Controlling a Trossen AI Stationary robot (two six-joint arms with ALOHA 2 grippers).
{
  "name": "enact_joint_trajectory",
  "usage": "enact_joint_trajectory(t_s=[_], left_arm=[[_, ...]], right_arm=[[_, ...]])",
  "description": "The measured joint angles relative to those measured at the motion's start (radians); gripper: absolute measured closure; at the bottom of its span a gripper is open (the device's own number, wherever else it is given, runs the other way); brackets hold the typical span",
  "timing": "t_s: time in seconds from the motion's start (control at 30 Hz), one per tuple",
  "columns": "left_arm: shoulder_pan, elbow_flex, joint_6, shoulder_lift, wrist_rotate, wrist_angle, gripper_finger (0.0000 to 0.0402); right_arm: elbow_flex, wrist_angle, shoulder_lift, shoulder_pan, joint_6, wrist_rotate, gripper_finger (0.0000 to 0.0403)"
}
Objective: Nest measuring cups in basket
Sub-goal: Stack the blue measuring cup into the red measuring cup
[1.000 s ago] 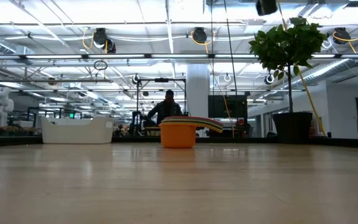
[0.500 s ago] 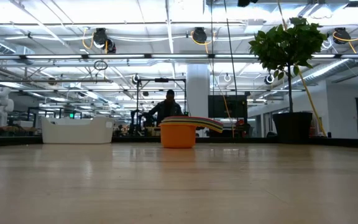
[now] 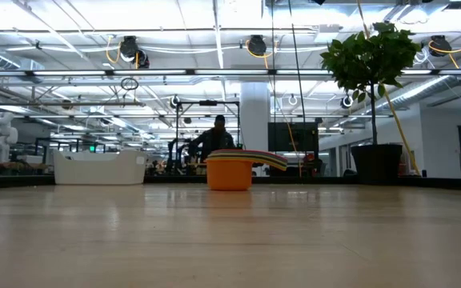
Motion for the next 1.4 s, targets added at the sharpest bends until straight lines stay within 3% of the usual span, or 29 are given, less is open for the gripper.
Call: enact_joint_trajectory(t_s=[0.23, 0.97, 1.23, 1.33, 1.4], left_arm=[[-0.001, 0.000, 0.009, 0.030, -0.002, 0.018, 0.0400], [-0.005, 0.000, -0.017, 0.084, -0.003, 0.097, 0.0400], [-0.007, 0.000, -0.014, 0.084, -0.003, 0.097, 0.0395], [-0.007, 0.000, -0.077, 0.084, -0.003, 0.097, 0.0394], [-0.001, 0.000, -0.197, 0.084, -0.003, 0.097, 0.0387]], right_arm=[[0.000, 0.070, 0.013, -0.028, -0.007, 0.000, 0.0164], [0.000, 0.105, 0.013, -0.049, -0.084, -0.028, 0.0306], [0.000, 0.126, 0.013, -0.050, -0.150, -0.028, 0.0386], [0.000, 0.127, 0.013, -0.050, -0.166, -0.028, 0.0397], [0.000, 0.127, 0.013, -0.050, -0.171, -0.027, 0.0398]])
